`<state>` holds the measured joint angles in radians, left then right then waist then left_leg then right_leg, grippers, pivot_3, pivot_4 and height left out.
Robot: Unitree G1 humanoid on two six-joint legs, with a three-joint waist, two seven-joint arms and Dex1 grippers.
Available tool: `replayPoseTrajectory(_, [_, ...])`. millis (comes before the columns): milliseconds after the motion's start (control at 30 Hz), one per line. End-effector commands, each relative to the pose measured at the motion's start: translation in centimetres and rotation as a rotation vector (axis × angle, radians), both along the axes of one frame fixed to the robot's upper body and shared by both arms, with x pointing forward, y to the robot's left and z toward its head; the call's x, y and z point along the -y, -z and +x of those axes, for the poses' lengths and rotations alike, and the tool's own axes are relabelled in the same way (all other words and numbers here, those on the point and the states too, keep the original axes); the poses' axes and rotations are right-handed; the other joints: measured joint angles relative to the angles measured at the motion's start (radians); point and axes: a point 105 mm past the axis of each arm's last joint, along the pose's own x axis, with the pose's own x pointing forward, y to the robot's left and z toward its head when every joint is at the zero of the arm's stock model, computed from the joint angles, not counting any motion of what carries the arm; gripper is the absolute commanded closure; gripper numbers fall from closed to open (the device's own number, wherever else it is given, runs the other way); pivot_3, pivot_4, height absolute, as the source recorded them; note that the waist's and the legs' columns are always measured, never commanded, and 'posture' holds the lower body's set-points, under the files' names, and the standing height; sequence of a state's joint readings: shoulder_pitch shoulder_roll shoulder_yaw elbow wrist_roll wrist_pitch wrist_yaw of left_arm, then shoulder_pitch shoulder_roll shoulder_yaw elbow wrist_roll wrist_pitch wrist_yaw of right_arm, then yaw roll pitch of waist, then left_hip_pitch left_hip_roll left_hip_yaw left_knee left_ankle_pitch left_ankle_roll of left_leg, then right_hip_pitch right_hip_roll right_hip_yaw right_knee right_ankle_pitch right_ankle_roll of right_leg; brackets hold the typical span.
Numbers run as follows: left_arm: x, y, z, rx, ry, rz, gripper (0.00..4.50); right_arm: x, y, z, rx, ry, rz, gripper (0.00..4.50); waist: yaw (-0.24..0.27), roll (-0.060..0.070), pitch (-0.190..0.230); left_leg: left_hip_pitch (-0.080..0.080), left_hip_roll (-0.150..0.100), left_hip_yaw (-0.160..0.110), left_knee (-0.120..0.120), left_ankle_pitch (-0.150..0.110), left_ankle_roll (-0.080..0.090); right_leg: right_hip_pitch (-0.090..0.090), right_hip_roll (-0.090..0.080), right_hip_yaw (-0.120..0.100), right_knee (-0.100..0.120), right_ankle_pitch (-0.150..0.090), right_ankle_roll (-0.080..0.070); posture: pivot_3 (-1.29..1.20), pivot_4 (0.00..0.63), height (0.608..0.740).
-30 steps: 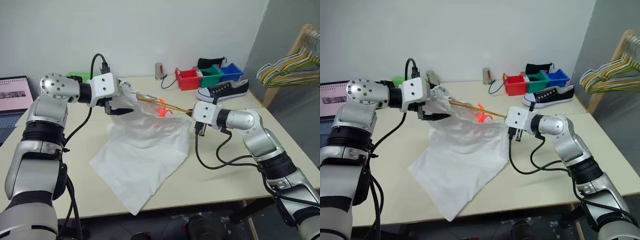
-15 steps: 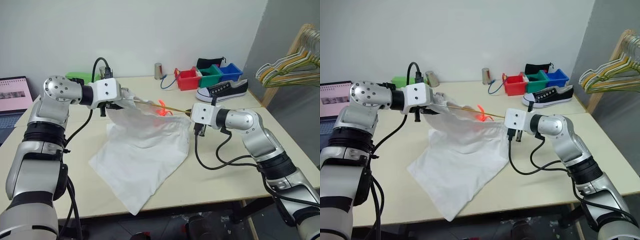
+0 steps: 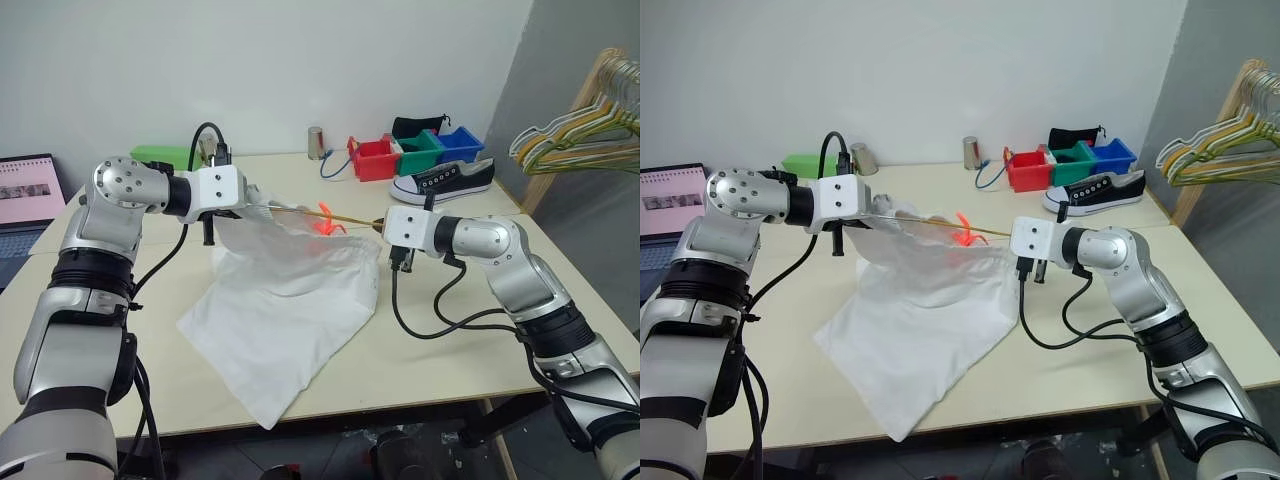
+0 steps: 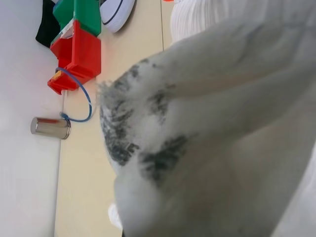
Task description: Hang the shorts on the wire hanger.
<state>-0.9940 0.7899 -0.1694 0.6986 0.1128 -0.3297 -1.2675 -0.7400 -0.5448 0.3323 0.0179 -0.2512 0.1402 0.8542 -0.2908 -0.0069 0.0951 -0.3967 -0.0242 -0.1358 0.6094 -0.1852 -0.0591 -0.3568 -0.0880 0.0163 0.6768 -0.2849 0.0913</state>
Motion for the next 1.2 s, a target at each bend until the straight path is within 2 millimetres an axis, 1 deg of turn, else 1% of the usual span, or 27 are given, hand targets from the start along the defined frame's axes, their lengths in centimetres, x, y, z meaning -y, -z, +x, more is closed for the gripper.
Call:
replayPoseTrajectory(33, [0.4, -1.6, 0.1, 0.071, -0.002, -0.021, 4.50, -1.0, -1.6, -1.2, 0.024, -0.083, 0.016, 3.50, -0.003, 0.000, 0.000, 0.000, 0.000, 0.000, 0.000, 0.000, 0.000, 0.000, 0.000, 0.000, 0.000, 0.000, 0.000, -0.24, 0.000, 0.740])
replayPoseTrajectory(67, [0.4, -1.5, 0.1, 0.070, -0.004, -0.022, 4.50, -0.9, -1.6, -1.3, 0.015, -0.082, 0.017, 3.22, -0.005, 0.000, 0.000, 0.000, 0.000, 0.000, 0.000, 0.000, 0.000, 0.000, 0.000, 0.000, 0.001, 0.000, 0.000, -0.24, 0.000, 0.740])
replayPoseTrajectory(133, [0.2, -1.3, -0.1, 0.068, -0.011, -0.023, 4.50, -0.2, -1.5, -1.3, -0.008, -0.073, 0.010, 2.83, -0.008, 0.000, 0.000, 0.000, 0.000, 0.000, 0.000, 0.001, 0.000, 0.000, 0.000, 0.000, 0.001, 0.000, 0.000, -0.24, 0.000, 0.740])
replayPoseTrajectory(300, [-0.4, -0.4, -0.8, 0.054, -0.019, -0.013, 4.50, 2.9, -2.0, -0.9, -0.081, -0.015, 0.001, 1.54, -0.013, 0.000, 0.000, 0.000, 0.000, 0.000, 0.000, 0.001, 0.000, 0.000, 0.000, 0.000, 0.002, 0.000, 0.000, -0.24, 0.000, 0.740])
replayPoseTrajectory(367, [-0.5, -0.1, -1.1, 0.042, -0.021, -0.012, 4.50, 3.8, -2.2, -0.8, -0.116, 0.003, 0.009, 1.06, -0.013, 0.000, 0.000, 0.000, 0.000, 0.000, 0.000, 0.001, 0.000, 0.000, 0.000, 0.000, 0.002, 0.000, 0.000, -0.24, 0.000, 0.740])
replayPoseTrajectory(400, [-0.6, 0.3, -1.4, 0.036, -0.021, -0.003, 4.50, 4.4, -2.3, -0.8, -0.152, 0.016, 0.030, 0.78, -0.013, -0.001, 0.000, 0.000, 0.000, 0.000, 0.000, 0.001, 0.000, 0.000, 0.000, 0.000, 0.002, 0.000, 0.000, -0.23, 0.000, 0.740])
replayPoseTrajectory(500, [-0.8, 1.3, -2.0, 0.024, -0.025, 0.010, 4.50, 5.3, -2.5, -0.7, -0.307, 0.044, 0.137, 0.20, -0.014, 0.000, 0.000, 0.001, 0.000, 0.000, 0.000, 0.001, 0.000, 0.000, 0.000, 0.000, 0.002, 0.000, 0.000, -0.23, 0.002, 0.740])
replayPoseTrajectory(533, [-0.8, 1.3, -2.1, 0.018, -0.033, -0.009, 4.50, 5.4, -1.9, -0.9, -0.415, 0.053, 0.203, 0.04, -0.014, 0.000, 0.000, 0.001, 0.000, 0.000, 0.000, 0.001, 0.000, 0.000, 0.000, 0.000, 0.002, 0.000, 0.000, -0.23, 0.001, 0.740])
replayPoseTrajectory(633, [-1.0, 0.8, -2.6, 0.000, -0.061, -0.085, 4.50, 5.0, 0.6, -1.5, -0.711, 0.065, 0.371, 0.04, -0.015, -0.001, -0.001, 0.001, 0.001, -0.001, 0.000, 0.001, 0.000, 0.000, 0.000, 0.000, 0.002, 0.000, 0.000, -0.23, 0.001, 0.740])
replayPoseTrajectory(667, [-1.1, 0.5, -2.8, -0.009, -0.074, -0.114, 4.50, 4.8, 1.7, -0.9, -0.780, 0.111, 0.447, 0.04, -0.016, -0.001, -0.001, 0.001, 0.000, -0.001, 0.000, 0.001, 0.000, 0.000, 0.000, 0.000, 0.002, 0.000, 0.000, -0.22, 0.001, 0.740])
replayPoseTrajectory(733, [-1.4, 0.3, -3.2, -0.023, -0.091, -0.144, 4.50, 4.3, 3.9, -0.1, -0.890, 0.171, 0.538, 0.04, -0.018, -0.005, -0.003, 0.001, 0.001, -0.001, 0.000, 0.001, 0.001, 0.000, 0.000, 0.000, 0.003, 0.000, 0.000, -0.20, 0.002, 0.740])
replayPoseTrajectory(800, [-1.7, 0.1, -3.7, -0.043, -0.110, -0.181, 4.50, 3.3, 5.4, 0.0, -0.956, 0.176, 0.558, 0.04, -0.016, -0.004, -0.003, 0.001, 0.001, -0.001, 0.000, 0.001, 0.001, 0.000, 0.001, 0.000, 0.003, 0.000, 0.000, -0.19, 0.005, 0.740])
replayPoseTrajectory(833, [-1.9, 0.0, -3.8, -0.049, -0.121, -0.195, 4.50, 2.7, 5.7, 0.0, -0.987, 0.171, 0.574, 0.04, -0.014, -0.004, -0.003, 0.001, 0.000, -0.001, 0.000, 0.001, 0.001, 0.000, 0.000, 0.000, 0.003, 0.000, 0.000, -0.18, 0.006, 0.740])
replayPoseTrajectory(967, [-2.5, -0.3, -4.5, -0.058, -0.153, -0.211, 4.50, 0.4, 5.5, 0.2, -1.084, 0.145, 0.660, 0.04, -0.010, -0.004, -0.003, 0.001, 0.000, -0.001, 0.000, 0.001, 0.001, -0.001, 0.000, 0.000, 0.003, 0.000, 0.000, -0.15, 0.010, 0.740])
replayPoseTrajectory(1067, [-2.7, -0.2, -4.8, -0.061, -0.167, -0.211, 4.50, -0.3, 5.5, 0.3, -1.122, 0.143, 0.706, 0.04, -0.001, -0.004, -0.003, 0.001, 0.000, -0.001, 0.000, 0.001, 0.001, -0.001, 0.000, 0.000, 0.003, 0.000, 0.000, -0.15, 0.014, 0.740])
replayPoseTrajectory(1167, [-2.9, 0.1, -4.9, -0.063, -0.176, -0.211, 4.50, -0.9, 4.9, 0.3, -1.169, 0.120, 0.771, 0.04, 0.016, -0.004, -0.003, 0.001, 0.000, -0.001, 0.000, 0.001, 0.001, -0.001, 0.000, 0.000, 0.003, 0.000, 0.000, -0.14, 0.015, 0.740])
replayPoseTrajectory(1200, [-2.9, 0.1, -5.0, -0.062, -0.179, -0.211, 4.50, -0.9, 4.6, 0.3, -1.178, 0.119, 0.794, 0.21, 0.021, -0.004, -0.003, 0.001, 0.000, -0.001, 0.000, 0.001, 0.001, -0.001, 0.001, 0.000, 0.003, 0.000, 0.000, -0.14, 0.015, 0.740])
